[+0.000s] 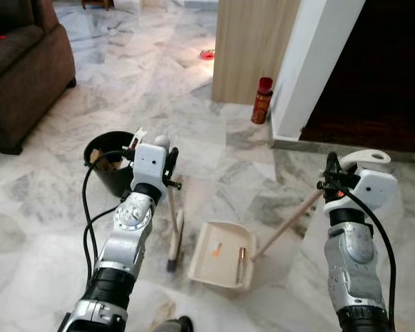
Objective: Sweep floor
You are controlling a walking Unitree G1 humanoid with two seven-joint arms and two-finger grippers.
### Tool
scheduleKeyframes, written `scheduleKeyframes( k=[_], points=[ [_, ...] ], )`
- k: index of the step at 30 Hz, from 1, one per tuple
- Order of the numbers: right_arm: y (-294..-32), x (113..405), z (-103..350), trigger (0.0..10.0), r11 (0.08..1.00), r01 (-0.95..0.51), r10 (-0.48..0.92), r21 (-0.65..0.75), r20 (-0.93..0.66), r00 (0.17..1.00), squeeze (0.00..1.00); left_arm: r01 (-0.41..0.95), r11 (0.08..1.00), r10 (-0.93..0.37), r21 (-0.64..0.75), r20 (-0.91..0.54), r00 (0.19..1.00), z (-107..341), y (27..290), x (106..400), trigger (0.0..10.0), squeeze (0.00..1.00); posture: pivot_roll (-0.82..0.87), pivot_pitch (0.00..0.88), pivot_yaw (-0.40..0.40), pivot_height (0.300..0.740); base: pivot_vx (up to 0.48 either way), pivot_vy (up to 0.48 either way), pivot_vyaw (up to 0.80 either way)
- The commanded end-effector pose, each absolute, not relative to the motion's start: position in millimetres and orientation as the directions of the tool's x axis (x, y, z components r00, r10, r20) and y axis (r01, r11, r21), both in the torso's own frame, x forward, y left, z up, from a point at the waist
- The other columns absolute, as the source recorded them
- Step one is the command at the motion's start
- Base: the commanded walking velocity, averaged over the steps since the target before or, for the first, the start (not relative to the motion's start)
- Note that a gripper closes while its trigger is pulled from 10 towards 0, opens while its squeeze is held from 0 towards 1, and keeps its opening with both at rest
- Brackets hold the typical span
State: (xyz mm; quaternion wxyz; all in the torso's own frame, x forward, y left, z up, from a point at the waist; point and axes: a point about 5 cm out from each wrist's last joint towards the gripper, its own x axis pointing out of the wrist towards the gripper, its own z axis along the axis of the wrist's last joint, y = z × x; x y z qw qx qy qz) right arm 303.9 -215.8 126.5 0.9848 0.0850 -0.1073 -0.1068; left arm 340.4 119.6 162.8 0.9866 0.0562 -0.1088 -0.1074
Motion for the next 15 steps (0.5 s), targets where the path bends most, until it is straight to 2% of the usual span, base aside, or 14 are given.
scheduleKeyframes(
  k=[1,15],
  points=[
    [-216.3,306.3,137.4,10.0,0.961,0.184,-0.231,0.205,0.234,0.944,0.00,0.205,0.971,-0.231,0.126,0.248,0.941,174.5,117.6,340.3,10.0,0.00,0.08,0.133,-0.029,0.740,0.000,0.266,0.00],
    [-217.1,306.5,135.4,10.0,0.951,0.186,-0.241,0.247,0.217,0.946,0.00,0.200,0.972,-0.226,0.125,0.247,0.942,176.2,118.9,338.7,10.0,0.00,0.08,0.138,-0.031,0.740,0.000,0.255,0.00]
  ],
)
